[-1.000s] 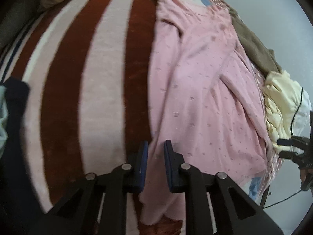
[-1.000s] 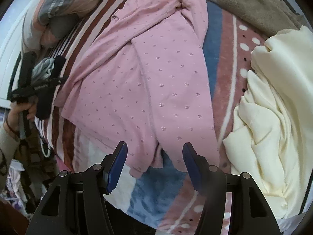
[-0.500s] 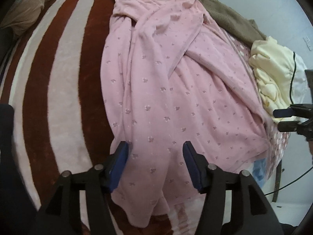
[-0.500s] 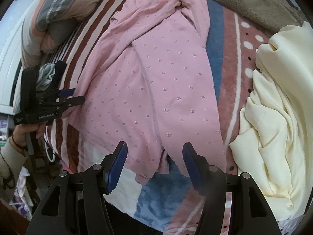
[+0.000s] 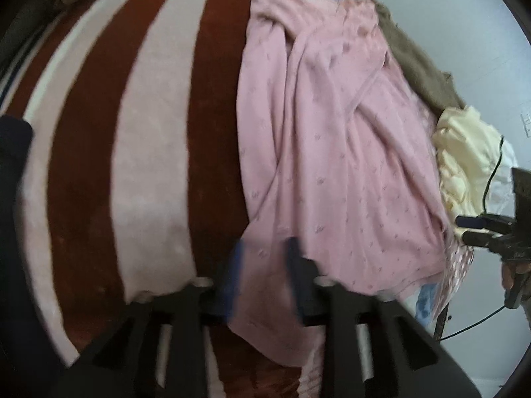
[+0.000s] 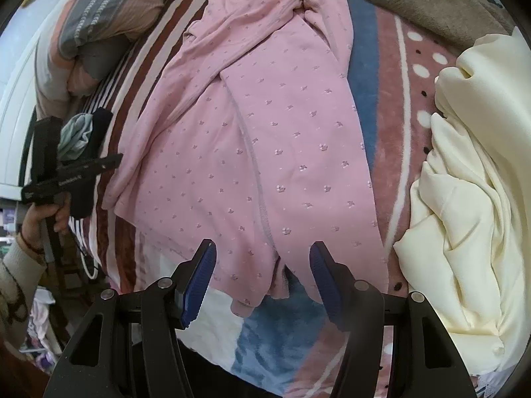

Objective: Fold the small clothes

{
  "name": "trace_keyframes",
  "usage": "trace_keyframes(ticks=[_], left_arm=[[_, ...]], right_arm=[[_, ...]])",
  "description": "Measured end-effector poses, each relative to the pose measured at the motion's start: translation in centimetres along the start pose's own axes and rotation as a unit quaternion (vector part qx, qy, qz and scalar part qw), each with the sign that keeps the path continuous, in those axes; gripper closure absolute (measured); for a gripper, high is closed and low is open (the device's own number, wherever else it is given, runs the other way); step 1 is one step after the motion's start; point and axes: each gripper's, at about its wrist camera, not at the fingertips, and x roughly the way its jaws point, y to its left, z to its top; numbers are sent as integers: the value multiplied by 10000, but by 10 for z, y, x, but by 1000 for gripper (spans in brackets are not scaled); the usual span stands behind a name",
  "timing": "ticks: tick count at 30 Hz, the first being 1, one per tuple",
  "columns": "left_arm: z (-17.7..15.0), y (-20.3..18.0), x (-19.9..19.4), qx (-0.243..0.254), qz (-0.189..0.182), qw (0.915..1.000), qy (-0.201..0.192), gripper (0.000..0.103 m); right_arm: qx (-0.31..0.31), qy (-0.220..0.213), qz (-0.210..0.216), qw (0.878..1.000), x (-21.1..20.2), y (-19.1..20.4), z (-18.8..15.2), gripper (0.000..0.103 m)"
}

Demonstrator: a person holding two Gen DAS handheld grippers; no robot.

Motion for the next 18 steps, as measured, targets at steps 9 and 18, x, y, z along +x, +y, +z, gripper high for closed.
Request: trace_keyframes(ticks=[9,18], left_arm=[[-9,-25,-1,381,79,9992,-18,85],[-10,-29,-27,575,431,9970,-290,97]], right_arm=[[21,-2,-3,10000,0,0,0,49],[49,-1,30,10000,1,0,0,49]])
